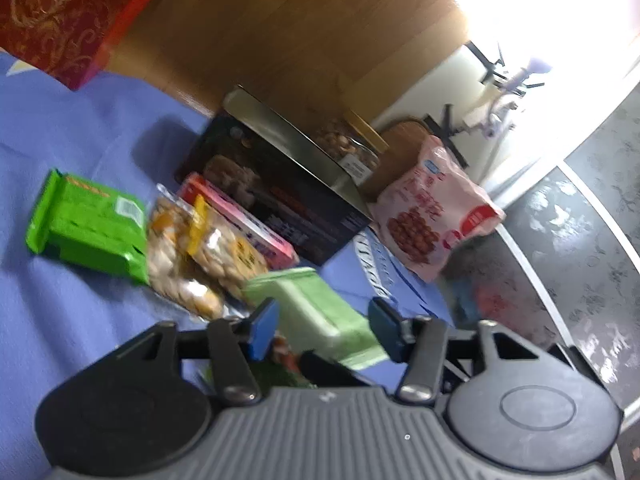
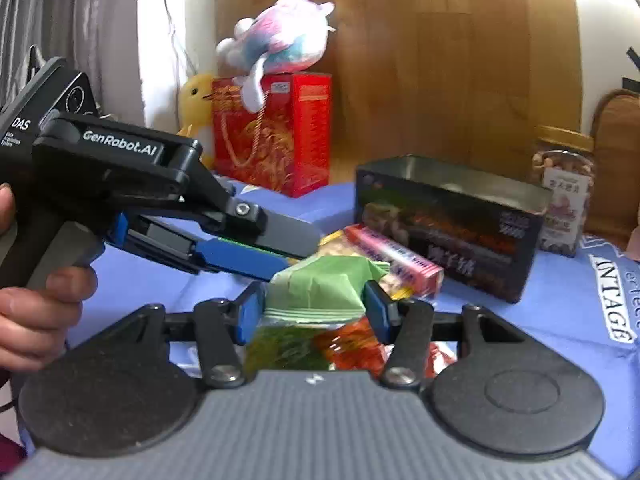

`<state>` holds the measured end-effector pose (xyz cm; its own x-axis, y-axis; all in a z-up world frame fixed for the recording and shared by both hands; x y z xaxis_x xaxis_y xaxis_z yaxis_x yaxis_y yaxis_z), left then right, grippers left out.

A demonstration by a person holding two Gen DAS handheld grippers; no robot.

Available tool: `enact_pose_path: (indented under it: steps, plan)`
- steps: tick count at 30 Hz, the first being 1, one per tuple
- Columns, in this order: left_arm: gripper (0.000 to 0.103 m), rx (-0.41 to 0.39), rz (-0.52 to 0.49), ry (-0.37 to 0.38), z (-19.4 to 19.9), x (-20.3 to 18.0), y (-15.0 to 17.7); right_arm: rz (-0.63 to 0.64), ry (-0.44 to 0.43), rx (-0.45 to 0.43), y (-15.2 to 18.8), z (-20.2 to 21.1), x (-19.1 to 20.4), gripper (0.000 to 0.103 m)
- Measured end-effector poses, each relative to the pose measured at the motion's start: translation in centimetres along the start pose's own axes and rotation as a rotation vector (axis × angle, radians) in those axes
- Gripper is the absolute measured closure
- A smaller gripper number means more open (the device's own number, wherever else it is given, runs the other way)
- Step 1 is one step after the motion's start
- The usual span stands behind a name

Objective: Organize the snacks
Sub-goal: 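Carry the green packet over the tin and release it inside with the right tool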

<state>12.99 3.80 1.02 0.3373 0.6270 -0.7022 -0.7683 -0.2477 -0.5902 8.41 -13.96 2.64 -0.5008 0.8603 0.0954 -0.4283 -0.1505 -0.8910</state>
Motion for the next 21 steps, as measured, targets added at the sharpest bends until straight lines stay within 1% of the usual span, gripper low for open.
enact_pose_path:
  steps: [2, 4, 8, 9, 10, 12, 16, 18, 21]
  plan:
    - [0.042, -0.011, 0.019, 0.003, 0.1, 0.4, -0.2, -0.022, 0.009, -0.01, -0.1, 0.0, -0.8, 0.046]
    - [0.032, -0.007, 0.045, 0.009, -0.1, 0.8, -0.3, -0.038, 0.016, -0.019, -0.2, 0.2, -1.5, 0.046]
    - [0.031, 0.041, 0.07, 0.062, -1.7, 0.1, -0.8, -0.041, 0.016, -0.054, -0.9, 0.3, -2.5, 0.046]
    - [0.034, 0.048, 0.064, 0.074, -2.2, -0.4, -1.0, -0.04, 0.016, -0.066, -1.1, 0.3, -2.6, 0.046]
    - [0.044, 0.054, 0.053, 0.082, -2.6, -0.9, -1.2, -0.037, 0.017, -0.08, -1.5, 0.3, -2.8, 0.046]
    - [0.056, 0.066, 0.016, 0.095, -3.7, -2.2, -2.0, -0.024, 0.031, -0.106, -2.1, 0.3, -3.1, 0.046]
    - [0.057, 0.054, -0.054, 0.08, -5.9, -3.9, -4.3, 0.008, 0.084, -0.157, -4.1, -0.5, -4.4, 0.046]
    - [0.057, 0.044, -0.084, 0.068, -7.1, -4.6, -5.9, -0.01, 0.102, -0.171, -5.1, -1.2, -5.7, 0.046]
    - [0.057, 0.029, -0.126, 0.029, -9.0, -5.1, -8.1, -0.062, 0.105, -0.173, -6.7, -3.1, -7.8, 0.046]
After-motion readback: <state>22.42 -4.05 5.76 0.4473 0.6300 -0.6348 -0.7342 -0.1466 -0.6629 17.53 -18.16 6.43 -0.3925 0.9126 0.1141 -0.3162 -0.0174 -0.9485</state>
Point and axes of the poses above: each gripper's, at about its wrist camera, not at the fingertips, and z roughly against the way its jaws point, x to its left, y to its underside, the point moved 4 cm from there along -z, roughly the way its jaws point, and after that the axes turned 2 degrees about -x, right-handed, at the moved point
